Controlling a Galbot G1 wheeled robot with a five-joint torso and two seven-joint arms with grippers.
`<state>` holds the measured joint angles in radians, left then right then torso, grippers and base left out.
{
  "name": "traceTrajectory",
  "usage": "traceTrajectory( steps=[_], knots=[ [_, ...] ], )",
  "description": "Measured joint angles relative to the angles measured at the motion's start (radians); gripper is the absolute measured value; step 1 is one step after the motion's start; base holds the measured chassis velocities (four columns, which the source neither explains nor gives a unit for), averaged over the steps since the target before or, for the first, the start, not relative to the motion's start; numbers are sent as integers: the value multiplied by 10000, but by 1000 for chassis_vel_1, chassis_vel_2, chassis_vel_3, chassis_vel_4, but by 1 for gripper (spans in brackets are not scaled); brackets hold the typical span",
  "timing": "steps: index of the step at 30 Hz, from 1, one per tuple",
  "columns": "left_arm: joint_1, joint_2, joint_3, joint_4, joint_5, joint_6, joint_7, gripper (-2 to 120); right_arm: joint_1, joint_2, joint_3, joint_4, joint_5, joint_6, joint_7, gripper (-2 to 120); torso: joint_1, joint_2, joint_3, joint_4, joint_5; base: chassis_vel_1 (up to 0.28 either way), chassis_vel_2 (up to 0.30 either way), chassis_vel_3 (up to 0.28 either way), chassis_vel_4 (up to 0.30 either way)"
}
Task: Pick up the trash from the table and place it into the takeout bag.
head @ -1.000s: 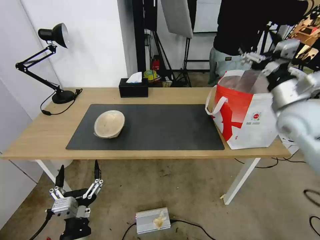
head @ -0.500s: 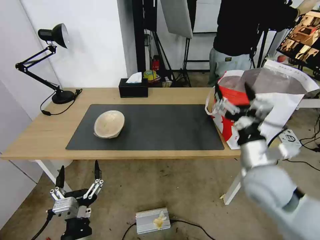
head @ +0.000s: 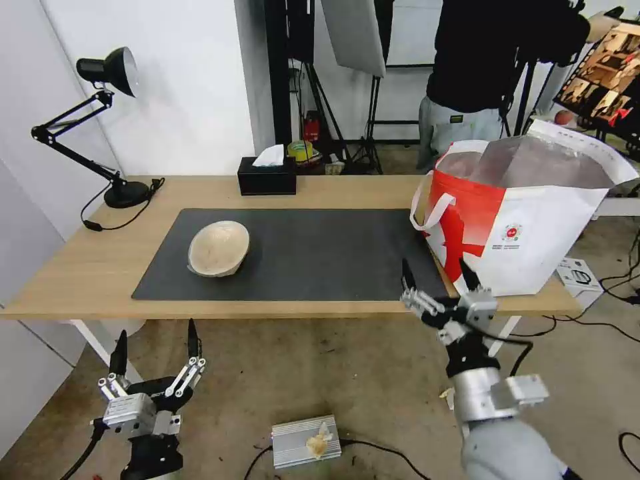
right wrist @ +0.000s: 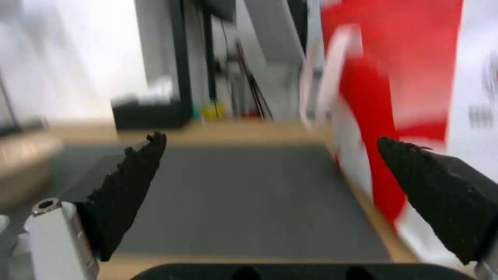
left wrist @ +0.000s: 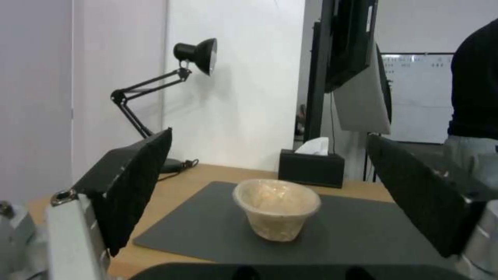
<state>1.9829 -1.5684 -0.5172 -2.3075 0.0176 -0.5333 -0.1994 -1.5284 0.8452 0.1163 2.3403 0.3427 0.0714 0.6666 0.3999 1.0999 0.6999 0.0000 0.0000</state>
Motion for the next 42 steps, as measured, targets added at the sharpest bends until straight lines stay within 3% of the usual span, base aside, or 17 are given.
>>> traceTrajectory(
  steps=[3,19,42],
  knots=[
    [-30,26,6,51,-25,-1,0,100,-531,46,-293,5,-481,-559,548,100,0,1,0,0,0,0,0,0,0],
    [-183,73,21,280,-99,-1,-3,100,-1448,116,-833,35,-1686,-909,952,100,0,1,0,1,0,0,0,0,0],
    [-155,33,43,262,-91,21,-64,100,-1406,80,-825,14,-1774,-957,973,100,0,0,1,0,0,0,0,0,0]
  ],
)
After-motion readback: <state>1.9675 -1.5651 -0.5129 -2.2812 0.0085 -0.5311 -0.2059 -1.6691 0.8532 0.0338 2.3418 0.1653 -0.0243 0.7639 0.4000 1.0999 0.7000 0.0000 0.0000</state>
